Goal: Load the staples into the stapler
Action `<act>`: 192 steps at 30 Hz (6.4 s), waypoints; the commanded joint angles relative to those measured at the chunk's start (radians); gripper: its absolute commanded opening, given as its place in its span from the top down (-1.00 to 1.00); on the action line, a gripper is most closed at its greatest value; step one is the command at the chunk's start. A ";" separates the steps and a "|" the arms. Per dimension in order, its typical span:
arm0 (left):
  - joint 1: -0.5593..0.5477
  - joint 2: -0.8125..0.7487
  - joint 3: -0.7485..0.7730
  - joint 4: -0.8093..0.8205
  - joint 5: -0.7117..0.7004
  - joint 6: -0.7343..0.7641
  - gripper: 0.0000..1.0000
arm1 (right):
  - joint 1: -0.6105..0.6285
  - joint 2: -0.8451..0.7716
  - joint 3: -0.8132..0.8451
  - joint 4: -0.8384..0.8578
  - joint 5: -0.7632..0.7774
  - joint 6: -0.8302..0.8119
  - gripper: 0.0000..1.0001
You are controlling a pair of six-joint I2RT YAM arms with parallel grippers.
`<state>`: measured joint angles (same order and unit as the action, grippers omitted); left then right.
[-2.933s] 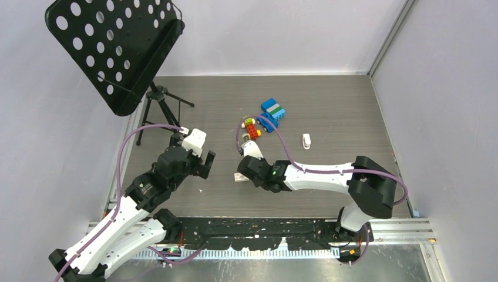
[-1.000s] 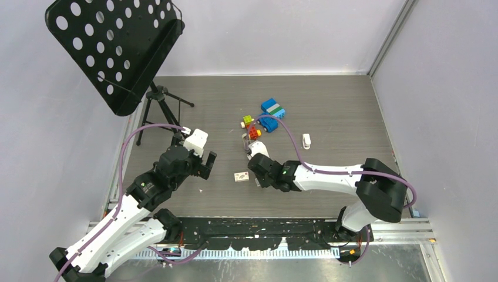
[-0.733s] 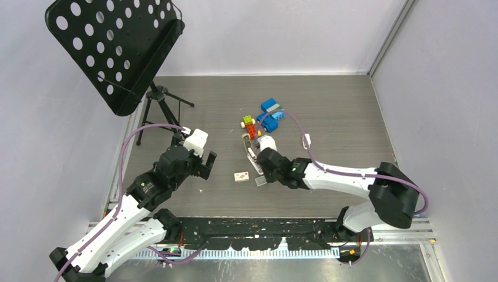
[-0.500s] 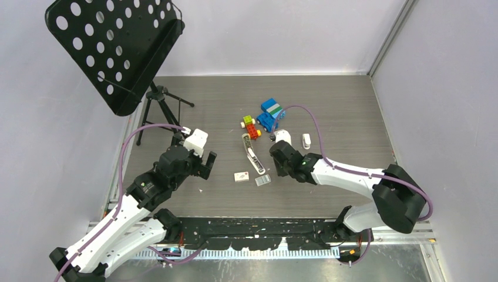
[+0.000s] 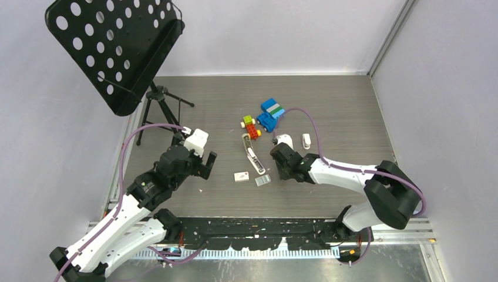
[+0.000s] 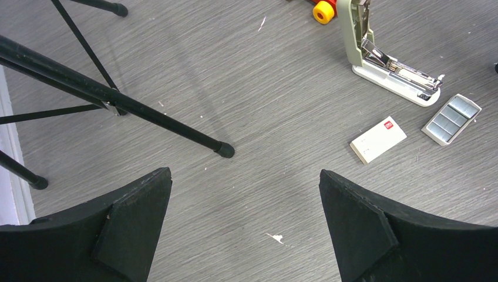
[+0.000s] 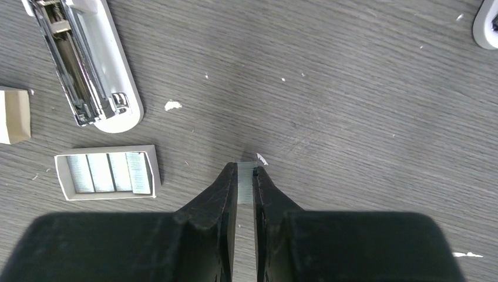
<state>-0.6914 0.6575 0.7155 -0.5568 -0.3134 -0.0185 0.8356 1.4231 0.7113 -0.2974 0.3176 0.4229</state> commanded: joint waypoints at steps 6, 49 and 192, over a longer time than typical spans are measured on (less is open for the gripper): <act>0.004 0.000 -0.001 0.039 0.014 0.000 -0.99 | -0.003 0.017 0.038 -0.062 -0.027 0.026 0.55; 0.004 -0.006 -0.002 0.037 0.017 0.001 -0.99 | -0.113 0.117 0.131 -0.182 -0.212 0.041 0.61; 0.014 0.004 0.012 0.021 0.062 0.006 -0.99 | -0.014 0.158 0.218 0.271 -0.255 -0.285 0.69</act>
<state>-0.6846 0.6678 0.7151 -0.5579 -0.2604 -0.0181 0.8120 1.5650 0.9302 -0.1097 0.0540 0.1635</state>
